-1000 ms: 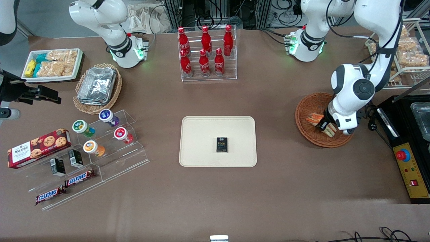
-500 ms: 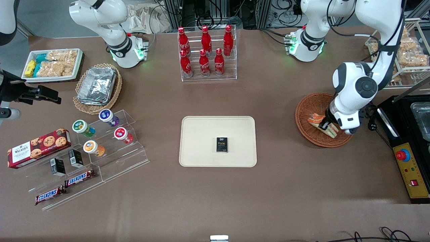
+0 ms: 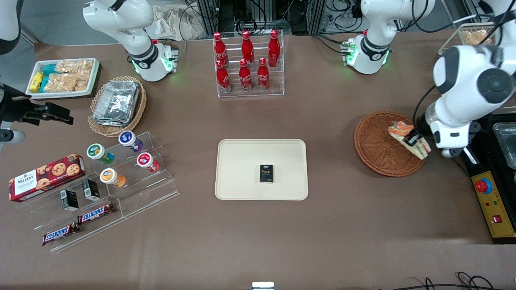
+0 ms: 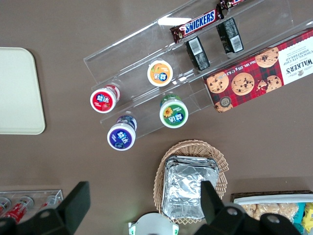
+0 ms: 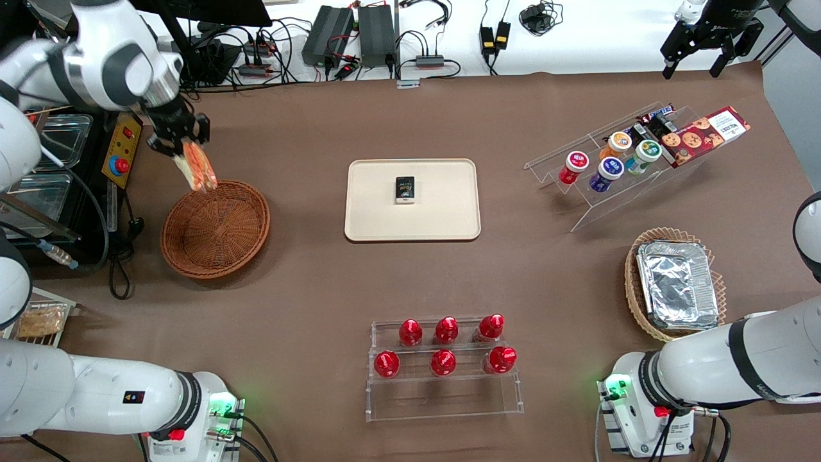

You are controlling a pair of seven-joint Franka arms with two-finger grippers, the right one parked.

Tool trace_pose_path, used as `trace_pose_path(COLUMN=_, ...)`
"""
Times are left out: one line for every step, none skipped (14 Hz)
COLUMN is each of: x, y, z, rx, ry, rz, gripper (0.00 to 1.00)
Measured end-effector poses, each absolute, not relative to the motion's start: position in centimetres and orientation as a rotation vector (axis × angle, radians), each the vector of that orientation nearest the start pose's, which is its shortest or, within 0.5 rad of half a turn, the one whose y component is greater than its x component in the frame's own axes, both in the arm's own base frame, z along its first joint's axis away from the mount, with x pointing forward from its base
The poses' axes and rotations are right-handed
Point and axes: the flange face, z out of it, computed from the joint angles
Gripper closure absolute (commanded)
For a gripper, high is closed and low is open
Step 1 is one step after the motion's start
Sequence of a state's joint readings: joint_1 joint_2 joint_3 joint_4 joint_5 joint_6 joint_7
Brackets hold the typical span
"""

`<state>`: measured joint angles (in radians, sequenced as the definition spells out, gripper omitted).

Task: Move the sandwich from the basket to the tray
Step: 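Lift the sandwich out of the basket with the left gripper, then carry the sandwich to the white tray and lower it beside the black box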

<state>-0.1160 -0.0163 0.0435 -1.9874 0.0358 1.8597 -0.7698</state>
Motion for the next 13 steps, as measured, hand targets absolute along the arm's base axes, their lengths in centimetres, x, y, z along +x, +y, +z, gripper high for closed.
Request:
trace_pose_path(x=54.0, y=-3.9, z=48.2, rx=-2.914, ry=-0.936, rz=0.151, gripper=1.0)
trace_pose_path(x=54.2, y=-4.6, z=50.2, rx=-2.946, ry=-0.833, rz=0.163, gripper=1.0)
trace_pose_path(x=54.3, y=-5.9, z=52.0, rx=-2.98, ry=-0.726, rz=0.156, gripper=1.0)
trace_pose_path(x=54.4, y=-7.9, z=53.5, rx=-3.011, ry=-0.622, rz=0.142, gripper=1.0)
trace_pose_path(x=54.5, y=-10.3, z=54.6, rx=-3.044, ry=-0.521, rz=0.144, gripper=1.0)
trace_pose_path(x=54.7, y=-13.6, z=55.2, rx=-3.08, ry=-0.422, rz=0.158, gripper=1.0)
trace_pose_path(x=55.0, y=-16.6, z=55.1, rx=-3.102, ry=-0.355, rz=0.17, gripper=1.0)
trace_pose_path(x=55.4, y=-19.3, z=54.3, rx=-3.118, ry=-0.298, rz=0.187, gripper=1.0)
trace_pose_path(x=55.8, y=-21.8, z=53.1, rx=-3.131, ry=-0.245, rz=0.192, gripper=1.0)
trace_pose_path(x=56.2, y=-24.2, z=51.7, rx=-3.154, ry=-0.195, rz=0.171, gripper=1.0)
trace_pose_path(x=56.5, y=-26.4, z=50.2, rx=-3.177, ry=-0.159, rz=0.147, gripper=1.0)
trace_pose_path(x=56.7, y=-28.5, z=48.3, rx=-3.191, ry=-0.141, rz=0.139, gripper=1.0)
trace_pose_path(x=56.7, y=-30.5, z=46.2, rx=-3.199, ry=-0.127, rz=0.142, gripper=1.0)
